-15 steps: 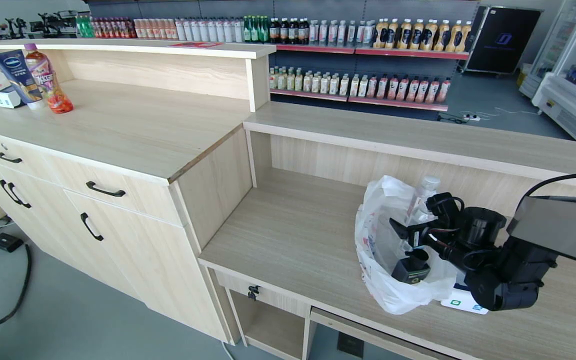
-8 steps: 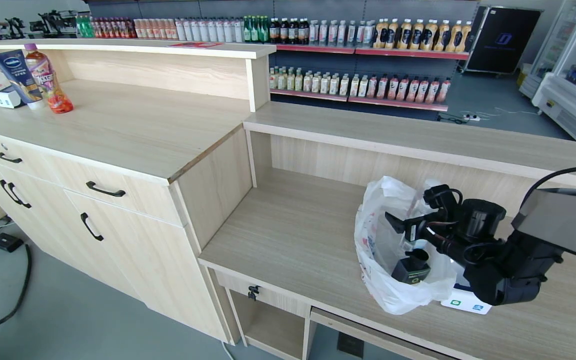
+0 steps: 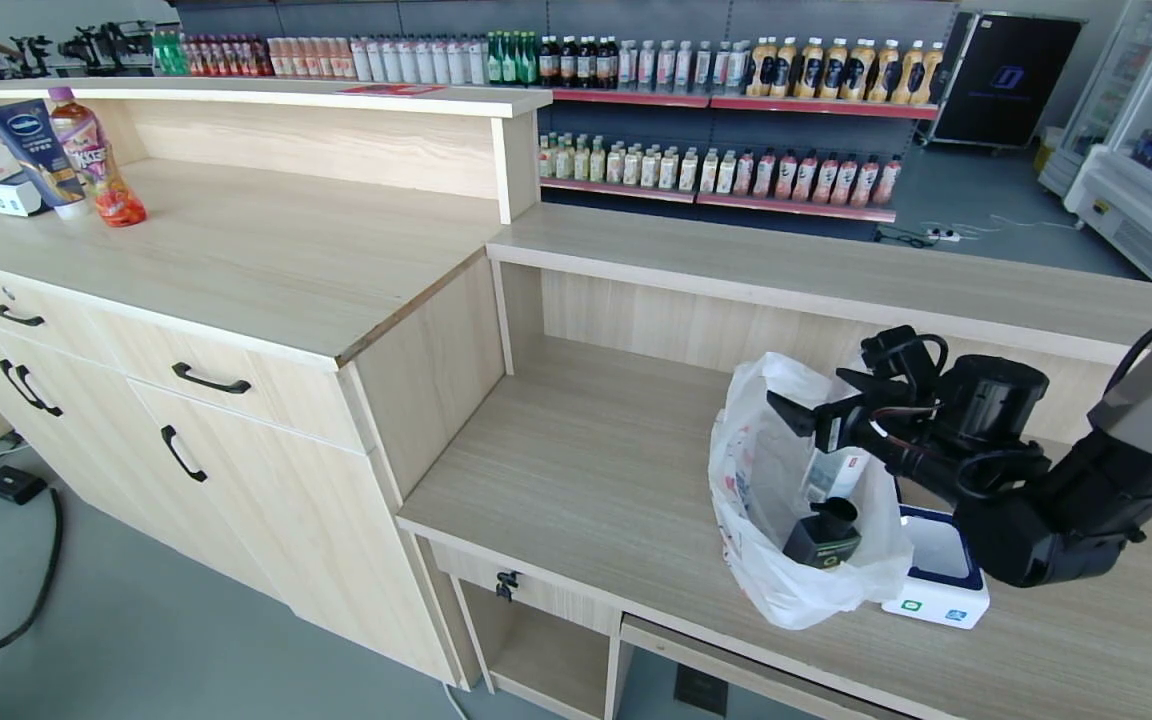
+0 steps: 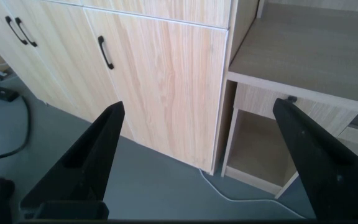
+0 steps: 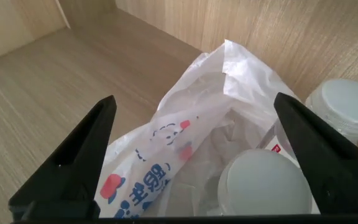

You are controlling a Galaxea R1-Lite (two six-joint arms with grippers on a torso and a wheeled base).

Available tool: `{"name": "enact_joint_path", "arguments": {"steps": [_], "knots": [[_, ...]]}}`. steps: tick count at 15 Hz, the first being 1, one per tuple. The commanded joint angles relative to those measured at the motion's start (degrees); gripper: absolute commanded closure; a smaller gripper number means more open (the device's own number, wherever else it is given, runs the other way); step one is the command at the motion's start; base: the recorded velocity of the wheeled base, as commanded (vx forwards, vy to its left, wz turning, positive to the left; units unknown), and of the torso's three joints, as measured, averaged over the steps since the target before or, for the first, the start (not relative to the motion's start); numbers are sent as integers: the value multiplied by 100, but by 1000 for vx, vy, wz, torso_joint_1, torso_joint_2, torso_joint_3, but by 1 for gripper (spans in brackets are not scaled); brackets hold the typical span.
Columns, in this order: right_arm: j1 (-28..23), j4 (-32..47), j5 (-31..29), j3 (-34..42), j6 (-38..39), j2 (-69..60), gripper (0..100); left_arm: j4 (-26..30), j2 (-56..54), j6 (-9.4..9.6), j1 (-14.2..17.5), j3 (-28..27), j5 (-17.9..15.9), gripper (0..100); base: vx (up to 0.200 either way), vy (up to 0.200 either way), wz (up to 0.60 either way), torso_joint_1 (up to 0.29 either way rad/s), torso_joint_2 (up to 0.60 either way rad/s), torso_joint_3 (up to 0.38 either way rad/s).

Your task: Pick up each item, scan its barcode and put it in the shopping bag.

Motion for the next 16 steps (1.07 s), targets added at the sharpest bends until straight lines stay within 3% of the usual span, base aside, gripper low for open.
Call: {"name": "enact_joint_path", "arguments": {"steps": [1, 8, 10, 12, 14, 16], "knots": [[42, 128, 36, 16, -166, -779, 0, 2, -2, -1, 2, 0, 4, 0, 0, 0, 0, 0, 0, 0], [-125, 638, 36, 596, -1248, -2941, 0, 2, -2, -1, 2, 0, 4, 0, 0, 0, 0, 0, 0, 0], [-441, 823, 36, 622, -1494, -3468, 0, 2, -2, -1, 2, 0, 4, 0, 0, 0, -600, 7, -2, 5], [-1021, 1842, -43, 226, -1485, -3995, 0, 2, -2, -1, 2, 0, 4, 0, 0, 0, -600, -2, 10, 0], [-1548, 3090, -763, -266, -1168, -4575, 0, 2, -2, -1, 2, 0, 4, 0, 0, 0, -600, 15, 7, -2], [-1707, 4092, -1343, -415, -544, -5059, 0, 2, -2, -1, 2, 0, 4, 0, 0, 0, -600, 0, 0, 2]]}}
